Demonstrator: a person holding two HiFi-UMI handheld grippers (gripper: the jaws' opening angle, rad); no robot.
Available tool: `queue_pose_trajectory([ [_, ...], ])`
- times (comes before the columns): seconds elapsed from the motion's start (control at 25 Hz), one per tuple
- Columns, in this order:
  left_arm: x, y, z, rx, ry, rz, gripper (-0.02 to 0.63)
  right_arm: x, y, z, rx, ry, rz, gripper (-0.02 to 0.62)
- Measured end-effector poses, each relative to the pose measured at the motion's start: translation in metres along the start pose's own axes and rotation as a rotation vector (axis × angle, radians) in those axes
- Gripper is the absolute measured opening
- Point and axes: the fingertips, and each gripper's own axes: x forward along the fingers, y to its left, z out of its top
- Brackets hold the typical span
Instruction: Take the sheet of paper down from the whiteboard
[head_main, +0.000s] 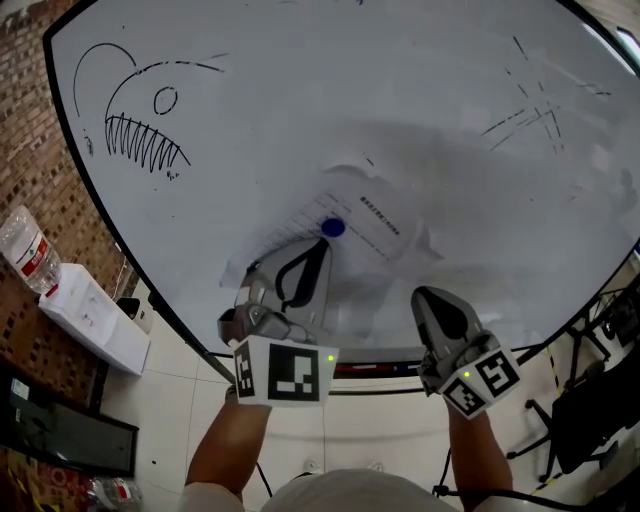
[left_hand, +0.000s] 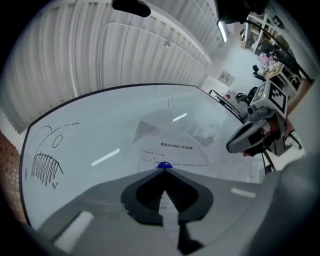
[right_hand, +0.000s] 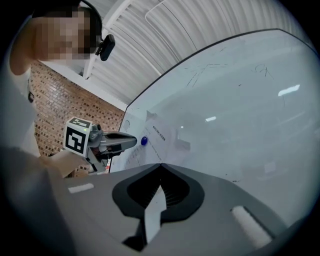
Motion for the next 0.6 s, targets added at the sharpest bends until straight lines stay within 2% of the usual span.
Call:
queue_pose_trajectory([
  [0.12,0.006,0.002,0.003,0.044,0.022,0.008,0.007,0.0,0.001,0.001,0.012,-0.005,0.009,0.006],
  [0.2,0.009,-0.001,0.003,0.072,0.039,0.003,0.089,0.0,0.002,0.0,0.016,-0.006,0.017,0.006],
  [0.32,0.013,-0.003,0.003,0.096,0.048,0.005,0.138,-0.001,0.002,-0.002,0.021,-0.009,0.023,0.007],
  [0.6,0.022,-0.004,0.006,0.146,0.061,0.031,0.141,-0.004,0.004,-0.009,0.045,-0.007,0.029,0.008],
])
